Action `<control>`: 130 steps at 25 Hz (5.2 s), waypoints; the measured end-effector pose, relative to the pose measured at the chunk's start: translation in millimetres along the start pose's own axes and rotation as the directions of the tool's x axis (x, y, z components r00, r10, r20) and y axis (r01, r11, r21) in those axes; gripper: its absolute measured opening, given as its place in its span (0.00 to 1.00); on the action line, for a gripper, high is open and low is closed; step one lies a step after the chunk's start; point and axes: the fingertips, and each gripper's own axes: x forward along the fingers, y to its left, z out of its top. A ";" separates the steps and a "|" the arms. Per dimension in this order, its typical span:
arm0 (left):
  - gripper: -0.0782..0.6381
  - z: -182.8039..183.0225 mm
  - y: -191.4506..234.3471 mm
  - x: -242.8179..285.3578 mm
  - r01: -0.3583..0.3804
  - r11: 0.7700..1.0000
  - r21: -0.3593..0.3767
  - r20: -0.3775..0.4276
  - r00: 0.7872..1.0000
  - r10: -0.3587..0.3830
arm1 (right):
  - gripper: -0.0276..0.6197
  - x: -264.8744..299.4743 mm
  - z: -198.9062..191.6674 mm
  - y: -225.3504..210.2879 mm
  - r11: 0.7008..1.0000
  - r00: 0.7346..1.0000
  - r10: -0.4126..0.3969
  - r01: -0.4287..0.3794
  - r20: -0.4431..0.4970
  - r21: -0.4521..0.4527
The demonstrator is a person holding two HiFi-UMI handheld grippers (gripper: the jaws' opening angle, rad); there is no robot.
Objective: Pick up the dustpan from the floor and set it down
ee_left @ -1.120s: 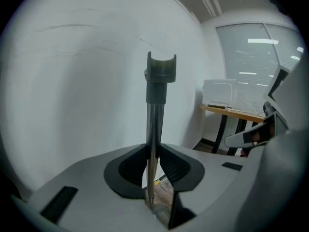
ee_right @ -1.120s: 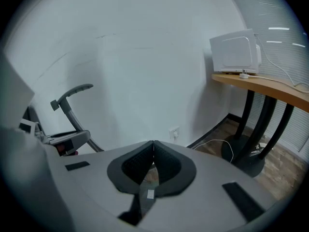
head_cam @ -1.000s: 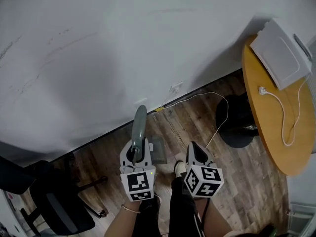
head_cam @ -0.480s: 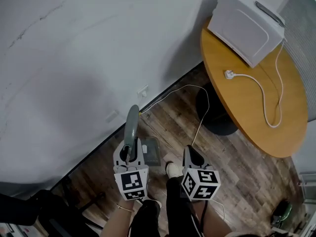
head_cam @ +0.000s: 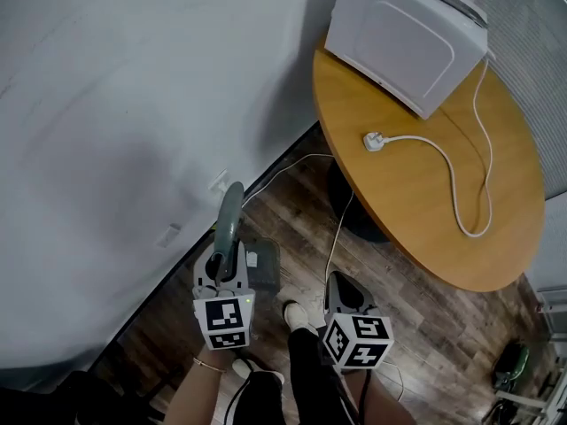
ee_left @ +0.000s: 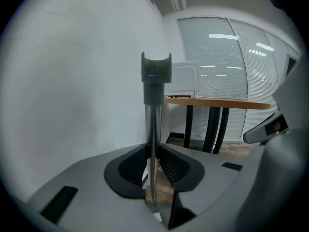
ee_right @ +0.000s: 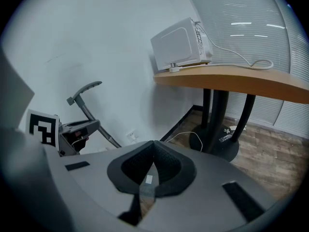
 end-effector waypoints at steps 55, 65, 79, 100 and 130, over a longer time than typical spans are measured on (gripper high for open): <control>0.24 12.9 -29.7 240.0 0.095 0.995 -0.010 -0.067 0.993 -0.096 | 0.09 89.4 14.4 -38.1 1.000 0.990 -0.001 -0.003 -0.138 -0.031; 0.24 15.0 -32.5 241.7 0.120 0.992 -0.046 -0.061 0.991 -0.123 | 0.09 92.7 18.5 -40.6 0.999 0.990 -0.002 -0.003 -0.139 -0.039; 0.28 7.6 -24.6 231.6 0.128 0.982 -0.136 -0.042 0.990 -0.135 | 0.09 87.3 12.3 -39.8 0.999 0.990 -0.009 0.002 -0.140 -0.049; 0.27 47.4 7.8 100.1 0.085 0.981 -0.175 0.086 0.994 -0.070 | 0.09 35.6 4.3 -4.3 0.995 0.997 -0.021 0.013 -0.077 -0.097; 0.13 185.5 -9.4 -277.4 0.120 0.983 -0.140 0.187 0.978 -0.092 | 0.09 -252.0 111.5 103.8 0.974 0.958 0.047 0.019 0.284 -0.224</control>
